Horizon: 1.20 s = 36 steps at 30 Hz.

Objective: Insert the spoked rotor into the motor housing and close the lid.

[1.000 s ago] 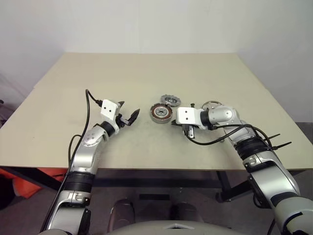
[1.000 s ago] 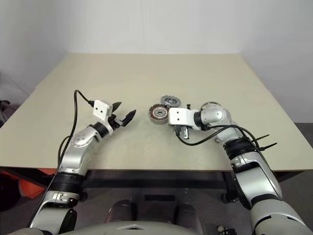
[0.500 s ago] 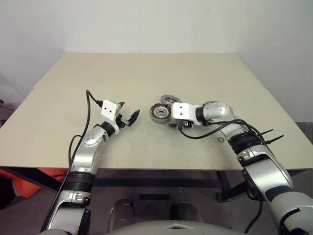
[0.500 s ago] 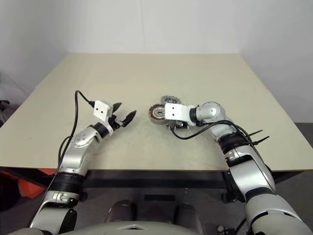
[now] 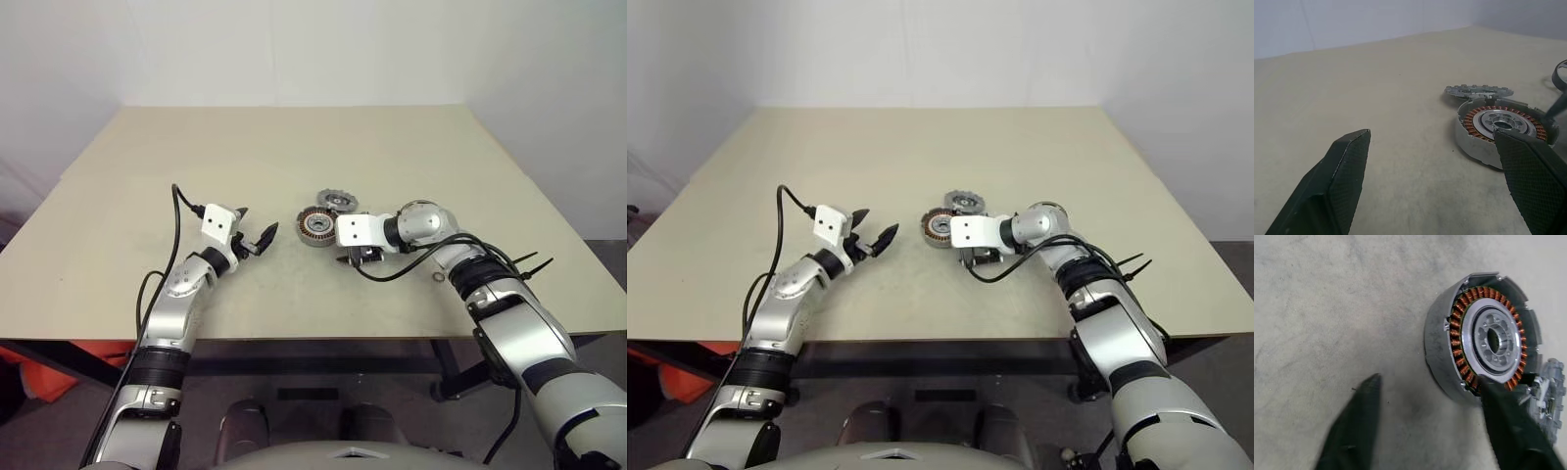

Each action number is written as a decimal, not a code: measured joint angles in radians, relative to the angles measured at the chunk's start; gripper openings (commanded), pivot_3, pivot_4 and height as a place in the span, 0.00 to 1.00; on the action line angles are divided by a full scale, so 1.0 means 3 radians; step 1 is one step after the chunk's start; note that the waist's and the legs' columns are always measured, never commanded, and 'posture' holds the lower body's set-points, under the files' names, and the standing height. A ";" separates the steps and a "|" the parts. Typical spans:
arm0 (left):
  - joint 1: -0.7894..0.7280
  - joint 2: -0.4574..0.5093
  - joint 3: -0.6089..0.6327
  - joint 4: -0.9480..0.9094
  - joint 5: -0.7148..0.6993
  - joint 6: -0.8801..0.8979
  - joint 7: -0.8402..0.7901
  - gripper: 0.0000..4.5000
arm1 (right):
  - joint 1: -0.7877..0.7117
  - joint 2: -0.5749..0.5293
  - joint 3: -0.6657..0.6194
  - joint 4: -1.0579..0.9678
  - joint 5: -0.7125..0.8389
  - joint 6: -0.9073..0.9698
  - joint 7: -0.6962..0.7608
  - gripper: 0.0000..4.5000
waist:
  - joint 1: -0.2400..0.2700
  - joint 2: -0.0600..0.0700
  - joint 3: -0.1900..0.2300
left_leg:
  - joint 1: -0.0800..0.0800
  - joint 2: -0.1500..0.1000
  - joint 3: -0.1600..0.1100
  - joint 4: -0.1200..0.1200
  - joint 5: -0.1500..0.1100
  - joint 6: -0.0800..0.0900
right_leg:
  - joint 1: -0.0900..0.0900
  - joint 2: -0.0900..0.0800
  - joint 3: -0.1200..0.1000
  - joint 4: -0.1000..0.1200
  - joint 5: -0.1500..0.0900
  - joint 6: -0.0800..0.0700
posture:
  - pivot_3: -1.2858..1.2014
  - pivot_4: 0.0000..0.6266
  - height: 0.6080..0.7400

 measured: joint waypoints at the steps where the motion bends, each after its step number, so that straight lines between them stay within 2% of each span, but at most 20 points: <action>1: 0.0000 -0.0002 0.0000 -0.0001 0.0000 0.0000 0.0004 0.95 | -0.0037 0.0013 0.0001 0.0047 -0.0020 -0.0019 -0.0020 0.46 | 0.0000 0.0000 0.0000 | 0.0000 0.0000 0.0000 0.0000 0.0000 0.0000 | 0.0000 0.0000 0.0000 0.0000 0.0000 0.0000 | 0.52 0.00 1.00; 2: 0.0000 -0.0004 0.0000 0.0000 0.0001 0.0000 0.0007 0.95 | -0.0064 0.0021 0.0001 0.0079 -0.0039 -0.0038 -0.0035 0.39 | 0.0000 0.0000 0.0000 | 0.0000 0.0000 0.0000 0.0000 0.0000 0.0000 | 0.0000 0.0000 0.0000 0.0000 0.0000 0.0000 | 0.52 0.00 1.00; 11: 0.0018 -0.0002 0.0001 -0.0001 0.0000 -0.0001 0.0029 0.95 | -0.0154 0.0122 0.0019 0.0280 -0.0152 -0.0131 -0.0168 0.39 | -0.0002 0.0000 0.0000 | 0.0002 0.0000 0.0000 0.0000 0.0000 0.0000 | 0.0000 0.0000 0.0000 0.0001 0.0000 0.0000 | 0.52 0.00 1.00; 14: 0.0018 -0.0002 0.0001 -0.0001 0.0000 -0.0001 0.0028 0.95 | -0.0173 0.0135 0.0016 0.0316 -0.0156 -0.0139 -0.0178 0.27 | -0.0003 0.0000 0.0000 | 0.0003 0.0001 0.0000 0.0000 0.0000 0.0000 | 0.0000 0.0000 0.0000 0.0002 0.0000 0.0000 | 0.52 0.00 1.00; 18: 0.0018 0.0004 0.0000 -0.0001 0.0000 -0.0002 0.0027 0.95 | -0.0196 0.0135 0.0015 0.0319 -0.0149 -0.0210 -0.0141 0.01 | -0.0006 0.0000 0.0000 | 0.0003 0.0000 0.0000 0.0000 0.0000 0.0000 | 0.0001 0.0000 0.0000 0.0002 0.0000 0.0000 | 0.52 0.00 1.00; 30: 0.0018 0.0007 0.0001 0.0000 0.0001 -0.0020 0.0027 0.95 | -0.0221 0.0047 0.0030 0.0324 -0.0189 -0.0315 -0.0052 0.01 | 0.0009 -0.0001 0.0000 | -0.0004 0.0000 0.0000 0.0000 -0.0002 0.0003 | 0.0000 -0.0001 0.0000 -0.0003 0.0000 0.0000 | 0.52 0.00 1.00; 36: 0.0017 0.0000 -0.0001 0.0008 0.0005 -0.0032 0.0030 0.95 | -0.0221 -0.0270 0.0053 0.0044 -0.0178 -0.0374 0.0333 0.01 | 0.0008 -0.0003 0.0003 | -0.0007 0.0000 0.0000 0.0000 -0.0003 0.0004 | -0.0003 0.0000 0.0000 -0.0004 0.0000 0.0000 | 0.52 0.00 1.00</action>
